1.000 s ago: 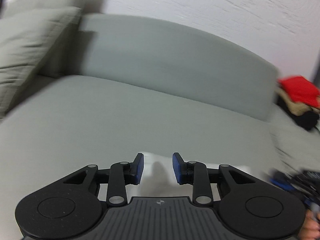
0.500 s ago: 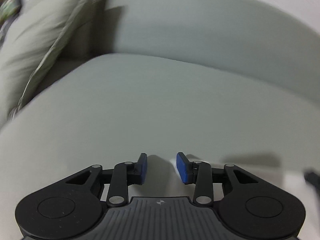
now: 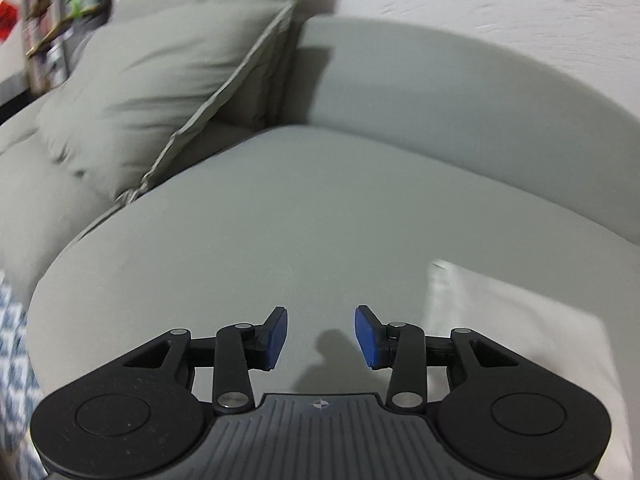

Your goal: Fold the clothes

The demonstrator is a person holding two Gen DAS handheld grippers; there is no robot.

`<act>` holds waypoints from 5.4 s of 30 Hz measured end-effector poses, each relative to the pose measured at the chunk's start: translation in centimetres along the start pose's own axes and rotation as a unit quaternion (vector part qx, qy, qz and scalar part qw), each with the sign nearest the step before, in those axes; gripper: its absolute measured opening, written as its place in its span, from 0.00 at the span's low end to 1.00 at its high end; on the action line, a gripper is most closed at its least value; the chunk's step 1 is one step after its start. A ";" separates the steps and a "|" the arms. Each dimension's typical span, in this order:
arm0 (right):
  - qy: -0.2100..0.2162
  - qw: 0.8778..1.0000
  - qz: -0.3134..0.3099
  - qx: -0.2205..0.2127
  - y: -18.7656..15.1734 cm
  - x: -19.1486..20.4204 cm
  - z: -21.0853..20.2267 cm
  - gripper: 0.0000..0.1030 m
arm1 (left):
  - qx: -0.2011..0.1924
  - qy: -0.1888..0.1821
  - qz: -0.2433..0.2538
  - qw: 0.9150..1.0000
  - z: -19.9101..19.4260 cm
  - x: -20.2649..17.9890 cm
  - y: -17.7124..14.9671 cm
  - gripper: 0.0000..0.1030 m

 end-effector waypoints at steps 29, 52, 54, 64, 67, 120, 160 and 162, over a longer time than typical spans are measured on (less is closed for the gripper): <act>0.111 0.952 -0.268 0.101 -6.2 8.5 -13.1 0.45 | 0.049 -0.091 0.102 0.989 -9.1 -5.8 -5.7 0.39; 0.073 0.985 -0.053 0.145 -5.1 4.0 -8.3 0.69 | 0.205 -0.147 -0.194 0.948 2.2 3.8 -1.1 0.67; 0.077 0.985 -0.043 0.151 -5.2 3.8 -8.0 0.65 | 0.212 -0.176 -0.184 0.944 2.5 3.0 -1.1 0.67; 0.085 0.976 -0.030 0.196 -5.1 3.8 -5.6 0.50 | 0.279 -0.265 -0.141 0.912 5.1 -1.7 -2.3 0.67; 0.080 0.974 -0.033 0.207 -4.9 4.0 -4.3 0.48 | 0.285 -0.274 -0.154 0.906 6.8 -2.1 -2.3 0.66; 0.035 0.960 -0.120 -0.249 19.3 1.7 -33.5 0.05 | -0.065 -0.492 0.079 0.865 -23.4 -47.7 4.0 0.09; -0.199 0.972 -0.114 -0.045 14.6 -13.0 -26.6 0.08 | 0.131 -0.355 0.329 0.865 -14.0 -55.0 -7.0 0.30; -0.199 0.972 -0.115 -0.044 14.7 -12.0 -28.0 0.17 | 0.116 -0.356 0.323 0.869 -15.7 -53.9 -5.5 0.43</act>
Point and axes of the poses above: each gripper's, at about its wrist camera, not at the fingertips, and z roughly the way its jaws point, x to its left, y to its top, the point moved 3 cm from there along z, roughly the way its jaws point, and after that the axes turned 14 degrees about -x, right-handed, at the moved point
